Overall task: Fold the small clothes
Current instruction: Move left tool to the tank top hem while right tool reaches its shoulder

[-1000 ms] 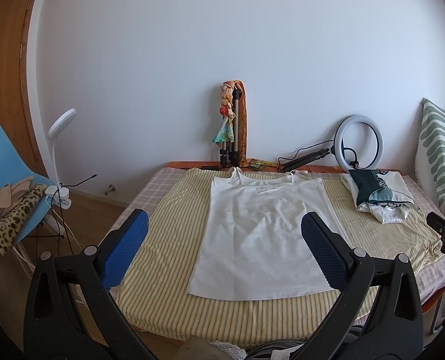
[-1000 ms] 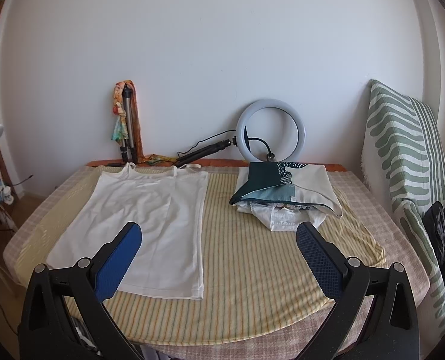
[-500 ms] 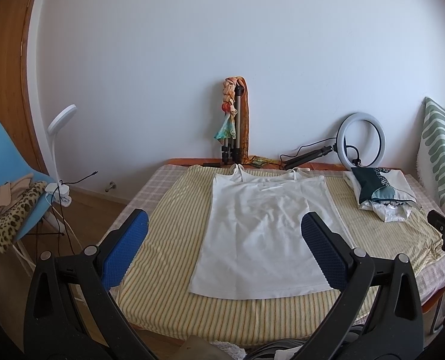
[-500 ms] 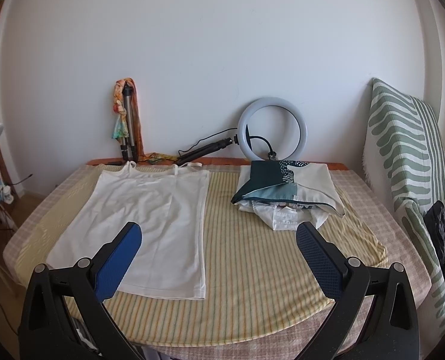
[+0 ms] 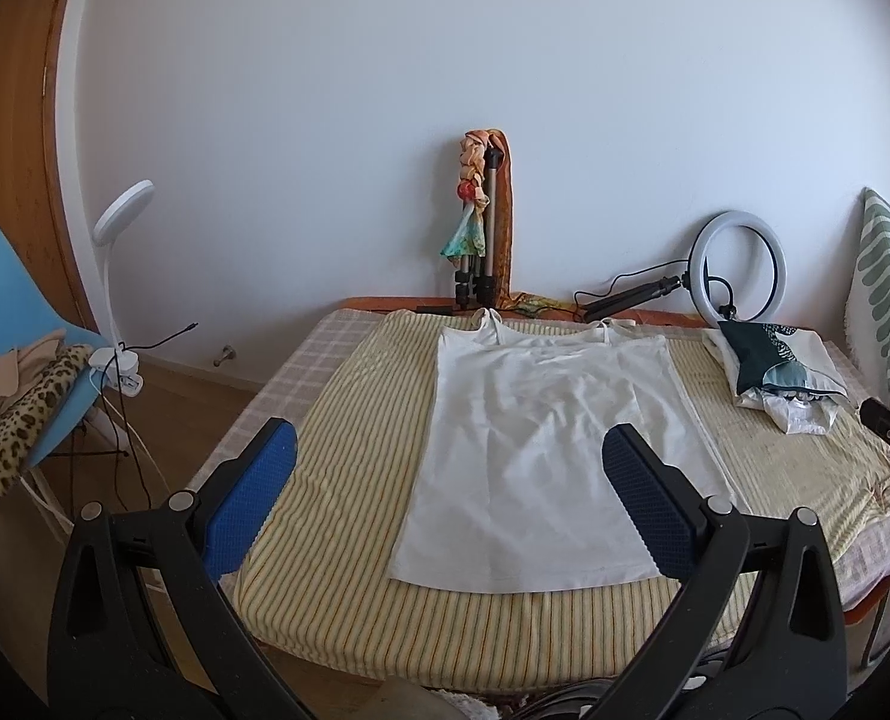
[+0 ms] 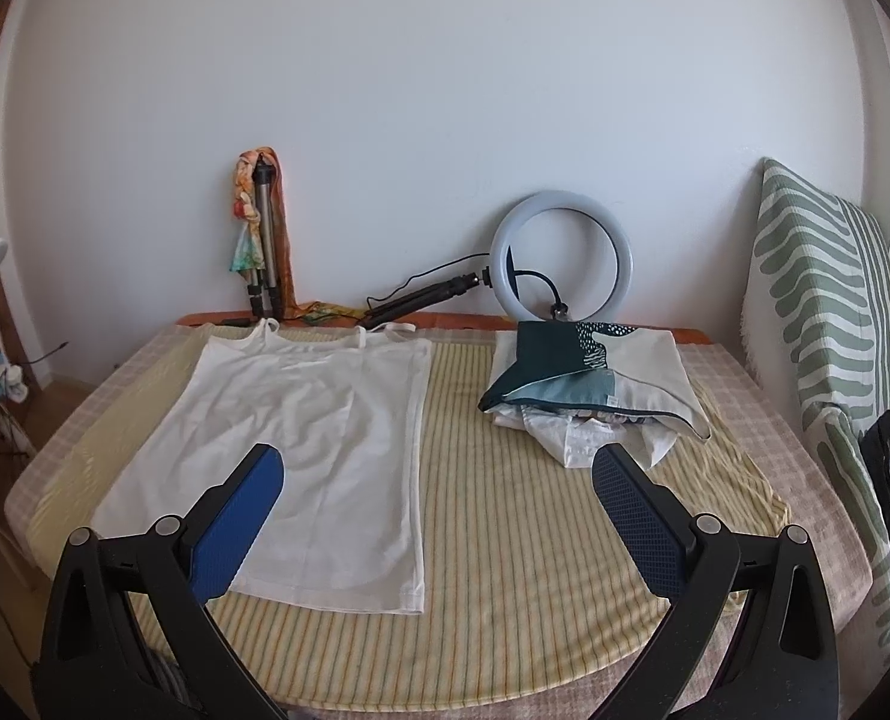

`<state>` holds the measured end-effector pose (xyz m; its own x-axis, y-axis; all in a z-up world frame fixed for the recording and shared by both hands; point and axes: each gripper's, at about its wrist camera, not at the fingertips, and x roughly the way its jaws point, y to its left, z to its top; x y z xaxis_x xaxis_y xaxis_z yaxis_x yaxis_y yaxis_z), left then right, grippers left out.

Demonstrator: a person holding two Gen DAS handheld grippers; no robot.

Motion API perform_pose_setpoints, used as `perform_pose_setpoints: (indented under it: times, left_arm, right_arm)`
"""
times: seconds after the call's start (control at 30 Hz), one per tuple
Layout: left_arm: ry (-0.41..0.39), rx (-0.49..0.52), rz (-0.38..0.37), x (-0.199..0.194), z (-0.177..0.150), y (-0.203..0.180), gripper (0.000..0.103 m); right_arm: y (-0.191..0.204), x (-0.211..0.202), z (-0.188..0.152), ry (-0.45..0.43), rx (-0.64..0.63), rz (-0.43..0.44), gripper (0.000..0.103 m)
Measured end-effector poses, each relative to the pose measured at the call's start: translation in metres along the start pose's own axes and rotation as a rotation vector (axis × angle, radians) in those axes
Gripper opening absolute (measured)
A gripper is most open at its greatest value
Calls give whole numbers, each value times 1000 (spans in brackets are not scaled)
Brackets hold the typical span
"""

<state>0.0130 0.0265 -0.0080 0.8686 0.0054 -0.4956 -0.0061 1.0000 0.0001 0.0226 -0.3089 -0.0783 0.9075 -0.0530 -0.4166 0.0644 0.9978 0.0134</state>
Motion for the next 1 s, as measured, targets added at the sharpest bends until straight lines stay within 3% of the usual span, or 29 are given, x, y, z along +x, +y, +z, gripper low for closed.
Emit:
perform_pose_setpoints:
  times: [0.33, 0.5, 0.77, 1.0]
  left_arm:
    - [66, -24, -6, 40, -20, 30, 103]
    - [129, -71, -57, 63, -34, 44, 96]
    - [272, -200, -143, 106, -69, 64, 76]
    - [359, -255, -177, 135, -96, 72, 52]
  right_arm:
    - [8, 37, 27, -19, -47, 41, 103]
    - [11, 62, 46, -10, -67, 74, 103]
    - [35, 104, 77, 32, -58, 185, 102]
    - [81, 142, 96, 85, -70, 285, 100]
